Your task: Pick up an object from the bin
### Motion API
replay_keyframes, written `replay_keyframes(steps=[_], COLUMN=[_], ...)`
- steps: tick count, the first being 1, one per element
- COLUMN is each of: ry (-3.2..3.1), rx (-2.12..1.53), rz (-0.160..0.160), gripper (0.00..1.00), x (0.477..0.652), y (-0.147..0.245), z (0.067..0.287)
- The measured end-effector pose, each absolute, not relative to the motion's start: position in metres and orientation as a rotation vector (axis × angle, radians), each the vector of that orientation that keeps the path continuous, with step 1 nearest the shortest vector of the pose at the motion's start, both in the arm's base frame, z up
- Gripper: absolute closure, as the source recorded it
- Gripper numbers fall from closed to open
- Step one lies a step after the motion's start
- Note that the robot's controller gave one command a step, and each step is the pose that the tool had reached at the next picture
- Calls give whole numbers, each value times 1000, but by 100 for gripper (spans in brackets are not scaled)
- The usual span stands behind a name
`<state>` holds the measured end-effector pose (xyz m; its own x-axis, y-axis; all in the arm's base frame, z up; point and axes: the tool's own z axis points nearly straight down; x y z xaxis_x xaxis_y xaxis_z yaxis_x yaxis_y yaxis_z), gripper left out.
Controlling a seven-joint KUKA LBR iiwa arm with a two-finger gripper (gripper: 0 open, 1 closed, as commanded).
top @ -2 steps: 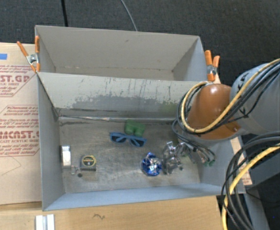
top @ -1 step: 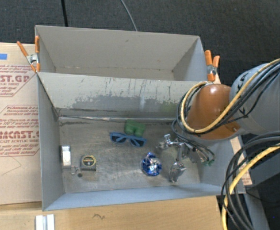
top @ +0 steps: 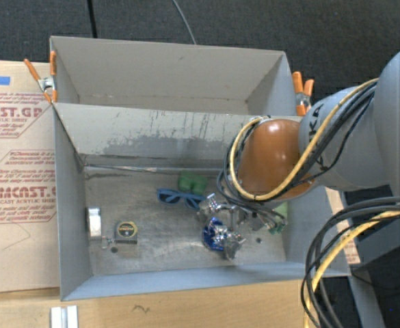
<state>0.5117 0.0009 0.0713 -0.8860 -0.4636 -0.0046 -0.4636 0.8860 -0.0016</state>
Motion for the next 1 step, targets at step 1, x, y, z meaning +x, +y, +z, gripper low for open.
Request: replay_keyframes(steps=[1], ry=[3047], rx=[-747], rz=[-2], gripper=[100], x=[512], y=[0], z=[72])
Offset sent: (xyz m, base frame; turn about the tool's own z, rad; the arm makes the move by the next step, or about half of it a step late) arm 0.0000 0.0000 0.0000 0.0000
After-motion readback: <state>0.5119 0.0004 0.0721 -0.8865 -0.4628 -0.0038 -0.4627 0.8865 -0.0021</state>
